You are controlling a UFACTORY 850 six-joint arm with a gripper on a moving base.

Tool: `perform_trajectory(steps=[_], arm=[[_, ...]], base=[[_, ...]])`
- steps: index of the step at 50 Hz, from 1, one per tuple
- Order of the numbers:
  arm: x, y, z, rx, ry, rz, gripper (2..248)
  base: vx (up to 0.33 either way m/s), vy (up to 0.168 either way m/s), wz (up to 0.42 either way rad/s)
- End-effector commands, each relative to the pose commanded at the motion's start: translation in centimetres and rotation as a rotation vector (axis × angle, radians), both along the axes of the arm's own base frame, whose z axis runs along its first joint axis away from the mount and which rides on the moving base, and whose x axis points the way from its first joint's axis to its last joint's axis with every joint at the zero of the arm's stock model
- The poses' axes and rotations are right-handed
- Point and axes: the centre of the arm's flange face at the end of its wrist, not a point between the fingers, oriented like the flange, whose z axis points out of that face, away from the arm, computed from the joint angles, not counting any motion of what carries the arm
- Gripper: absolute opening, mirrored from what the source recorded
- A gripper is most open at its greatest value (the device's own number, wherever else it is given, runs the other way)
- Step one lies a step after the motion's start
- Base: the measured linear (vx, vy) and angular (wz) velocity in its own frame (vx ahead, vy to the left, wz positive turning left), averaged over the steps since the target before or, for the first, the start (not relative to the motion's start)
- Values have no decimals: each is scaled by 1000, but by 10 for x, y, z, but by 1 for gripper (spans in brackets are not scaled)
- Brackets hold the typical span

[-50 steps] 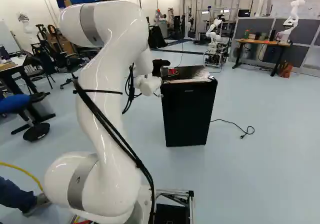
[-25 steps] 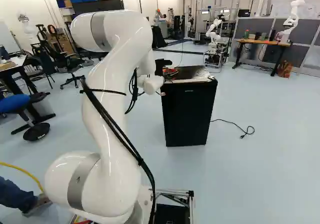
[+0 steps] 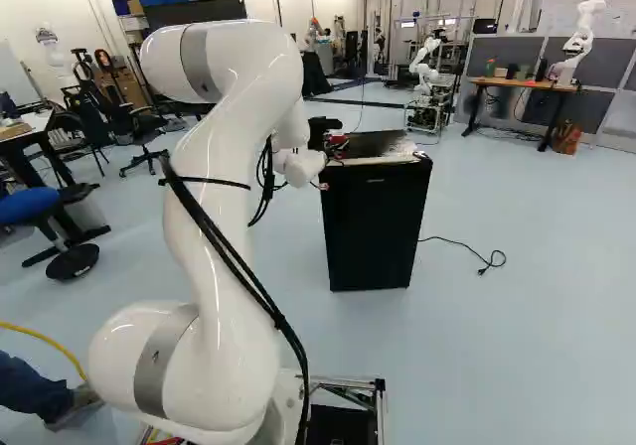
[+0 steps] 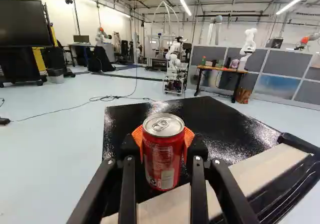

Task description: Grab a drink from the fridge

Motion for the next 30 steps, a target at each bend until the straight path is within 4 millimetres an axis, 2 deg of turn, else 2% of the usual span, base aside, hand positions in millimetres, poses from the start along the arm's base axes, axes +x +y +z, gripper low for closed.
perform_trajectory(steps=[30], arm=[[0,0,35,-3,-53,0,97]], base=[[0,0,0]])
